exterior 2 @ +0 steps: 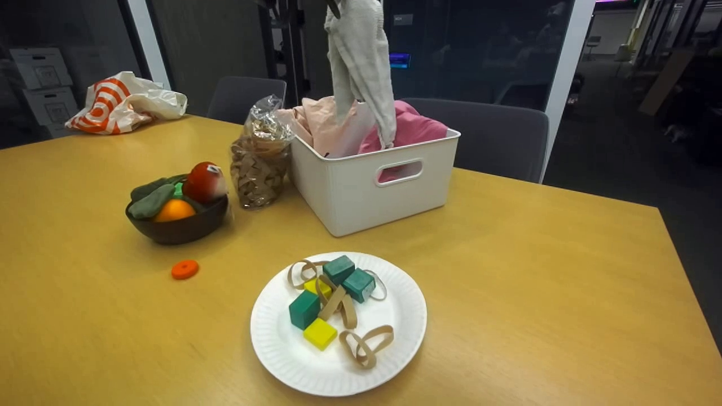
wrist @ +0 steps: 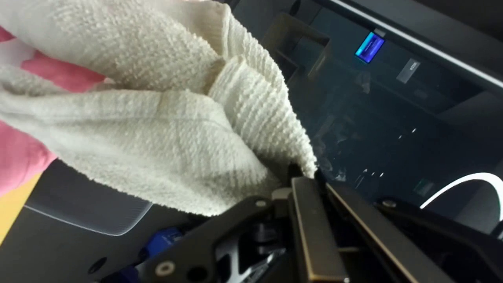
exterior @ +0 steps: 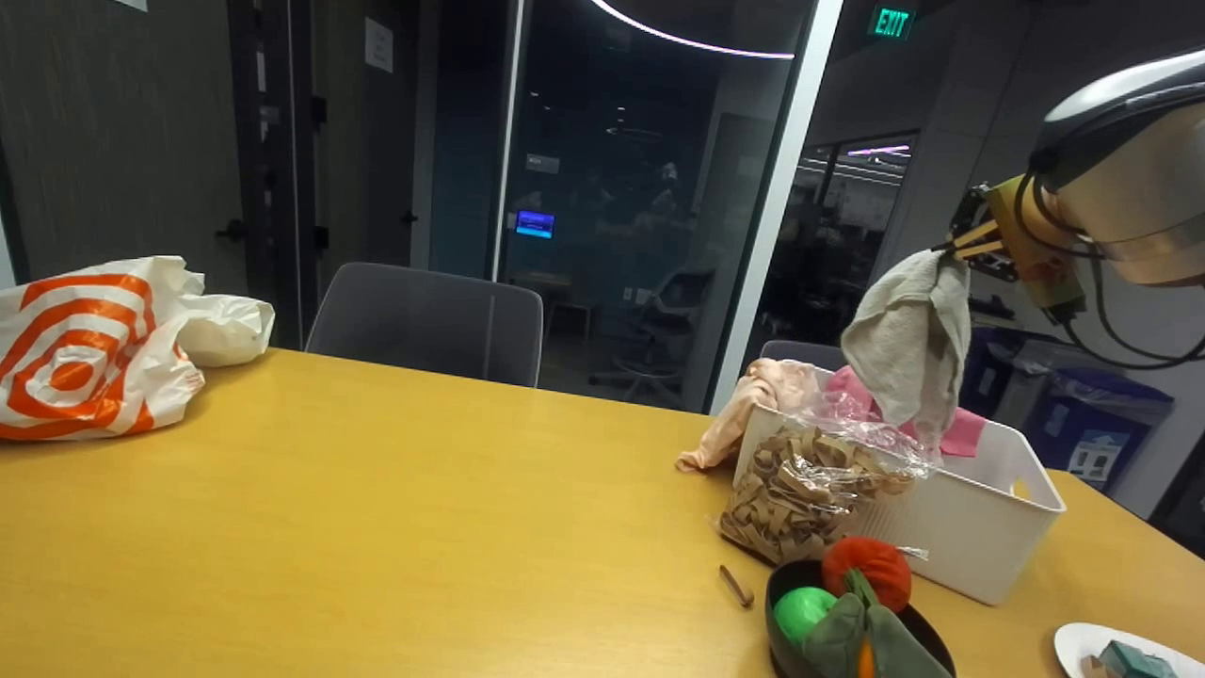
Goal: Pick up the cloths on the table and hang them around the white basket
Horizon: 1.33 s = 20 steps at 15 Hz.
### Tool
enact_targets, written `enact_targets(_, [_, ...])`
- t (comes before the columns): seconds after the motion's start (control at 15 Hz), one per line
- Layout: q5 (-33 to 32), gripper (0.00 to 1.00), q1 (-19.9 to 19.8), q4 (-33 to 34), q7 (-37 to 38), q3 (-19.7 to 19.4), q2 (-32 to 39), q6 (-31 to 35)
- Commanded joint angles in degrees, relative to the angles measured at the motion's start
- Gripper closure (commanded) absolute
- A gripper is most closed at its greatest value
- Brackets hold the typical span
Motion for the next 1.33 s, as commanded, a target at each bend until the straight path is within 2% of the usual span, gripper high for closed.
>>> enact_targets(0.0, [1.2, 0.97, -0.5, -3.3, 1.6, -0.4, -0.7, -0.9])
enact_targets(0.07, [-0.4, 0.97, 0.9, -3.6, 3.2, -1.9, 0.2, -1.1])
enact_targets(0.2, [-0.6, 0.98, 0.9, -4.6, 4.7, -2.5, 1.5, -1.3])
enact_targets(0.4, [-2.2, 0.97, -0.6, -6.2, 9.2, -3.0, 3.2, -1.3])
enact_targets(0.67, [-3.7, 0.98, -1.3, -7.7, 15.8, -6.6, 4.8, -2.4])
enact_targets(1.27, [-6.5, 0.98, -0.5, -10.5, 29.0, -14.3, 4.4, 1.1])
